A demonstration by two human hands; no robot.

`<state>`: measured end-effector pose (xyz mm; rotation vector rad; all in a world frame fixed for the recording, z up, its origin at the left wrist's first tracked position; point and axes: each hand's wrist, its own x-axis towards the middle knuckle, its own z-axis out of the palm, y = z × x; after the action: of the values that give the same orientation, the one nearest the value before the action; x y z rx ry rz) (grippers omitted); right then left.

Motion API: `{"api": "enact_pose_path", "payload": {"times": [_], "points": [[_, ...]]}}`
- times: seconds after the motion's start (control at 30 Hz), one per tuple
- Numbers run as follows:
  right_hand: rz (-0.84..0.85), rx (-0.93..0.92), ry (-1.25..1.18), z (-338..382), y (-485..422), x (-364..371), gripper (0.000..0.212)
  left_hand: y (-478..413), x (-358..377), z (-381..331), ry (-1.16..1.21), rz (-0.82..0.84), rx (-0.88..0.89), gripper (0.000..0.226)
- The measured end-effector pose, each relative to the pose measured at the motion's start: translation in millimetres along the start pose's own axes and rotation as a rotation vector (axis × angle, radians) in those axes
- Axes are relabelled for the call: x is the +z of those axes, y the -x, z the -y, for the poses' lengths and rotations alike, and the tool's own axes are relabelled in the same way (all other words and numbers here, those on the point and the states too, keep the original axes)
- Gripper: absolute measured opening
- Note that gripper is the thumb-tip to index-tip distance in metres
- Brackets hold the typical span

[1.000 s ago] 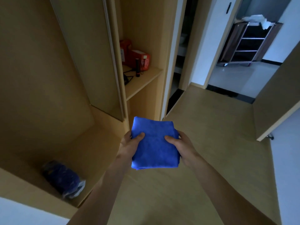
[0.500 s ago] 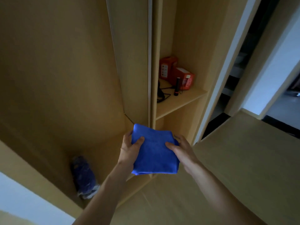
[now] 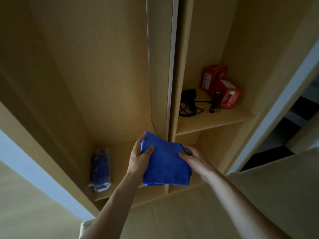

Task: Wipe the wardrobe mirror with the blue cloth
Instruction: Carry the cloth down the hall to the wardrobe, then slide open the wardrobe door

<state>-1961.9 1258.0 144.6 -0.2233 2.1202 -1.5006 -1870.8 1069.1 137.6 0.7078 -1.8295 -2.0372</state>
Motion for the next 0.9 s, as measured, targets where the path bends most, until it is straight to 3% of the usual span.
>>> {"api": "enact_pose_path", "payload": {"times": [0.37, 0.67, 0.9], "points": [[0.071, -0.039, 0.191, 13, -59, 16, 0.043, -43, 1, -16, -0.067, -0.047, 0.01, 0.026], [-0.097, -0.205, 0.373, 60, -110, -1, 0.059, -99, 14, -38, -0.179, 0.061, 0.13, 0.03], [-0.241, -0.365, 0.548, 93, -136, -5, 0.061, -121, 20, -49, -0.304, 0.046, 0.137, 0.037]]}}
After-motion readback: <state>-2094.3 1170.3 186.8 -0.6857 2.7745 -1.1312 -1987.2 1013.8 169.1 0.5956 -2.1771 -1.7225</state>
